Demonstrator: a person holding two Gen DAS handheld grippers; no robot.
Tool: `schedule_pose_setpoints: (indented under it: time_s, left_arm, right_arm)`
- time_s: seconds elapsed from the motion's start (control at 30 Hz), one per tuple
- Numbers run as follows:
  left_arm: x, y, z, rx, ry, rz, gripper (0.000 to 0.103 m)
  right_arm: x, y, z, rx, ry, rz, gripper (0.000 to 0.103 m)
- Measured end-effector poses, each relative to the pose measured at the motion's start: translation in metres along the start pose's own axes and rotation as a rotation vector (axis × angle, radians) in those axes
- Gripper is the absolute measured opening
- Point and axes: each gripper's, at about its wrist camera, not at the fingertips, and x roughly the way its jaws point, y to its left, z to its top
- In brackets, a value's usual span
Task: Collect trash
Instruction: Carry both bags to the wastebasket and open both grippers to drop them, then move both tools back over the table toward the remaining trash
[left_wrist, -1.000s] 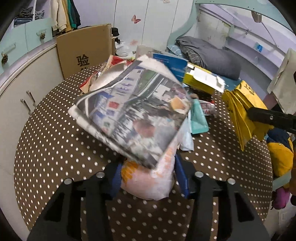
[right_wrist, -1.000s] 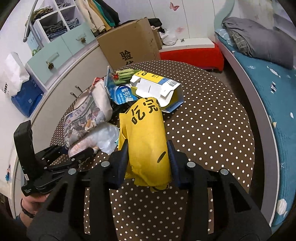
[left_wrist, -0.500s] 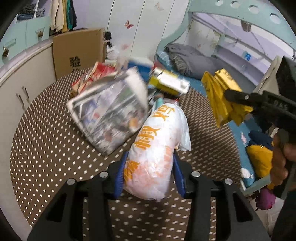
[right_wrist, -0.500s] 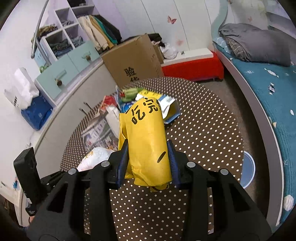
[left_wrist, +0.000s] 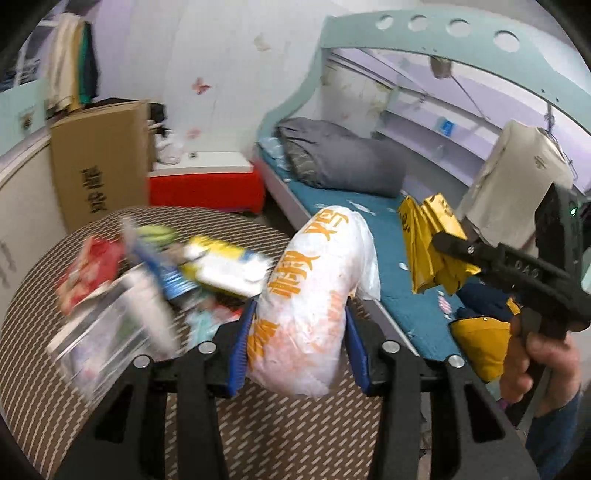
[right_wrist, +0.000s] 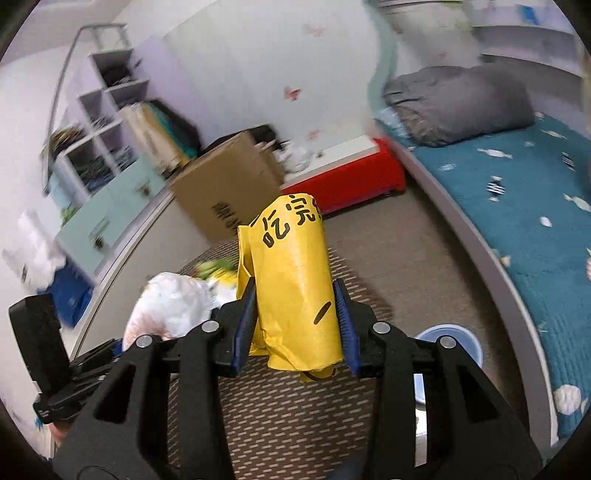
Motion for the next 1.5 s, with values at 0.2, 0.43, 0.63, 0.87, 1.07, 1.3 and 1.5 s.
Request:
schedule_pose_setpoints:
  time_s: [0.2,0.43,0.63,0.87,1.07,1.3,1.5]
  left_arm:
    - [0.068,-0.037,0.023,0.024,0.088,-0.063,0.044]
    - [0.154,-0.073,0.039,0.071,0.223,-0.079,0.044]
    - [0.211,-0.102,0.04,0.142,0.306,-0.074,0.044]
    - [0.271,-0.13,0.036,0.207,0.421,-0.076,0.045]
    - [0.314,-0.149,0.029,0.257,0.528,-0.088,0.05]
    - [0.329,-0.157,0.021,0.323,0.57,0.005,0.092]
    - [0.3,-0.148,0.027,0.298,0.51,-0.009,0.092]
  right_arm:
    - [0.016,-0.095,0.0,0.157,0.025,-0.136,0.039]
    - [0.082,-0.198,-0.04,0.334,0.171,-0.236,0.04]
    - [0.136,-0.254,-0.071,0.469,0.254,-0.241,0.05]
    - [0.153,-0.297,-0.092,0.633,0.269,-0.25,0.069]
    - [0.098,-0.298,-0.085,0.648,0.145,-0.275,0.079]
    - [0.047,-0.281,-0.077,0.598,0.062,-0.31,0.094]
    - [0.037,-0.259,-0.065,0.551,0.035,-0.333,0.097]
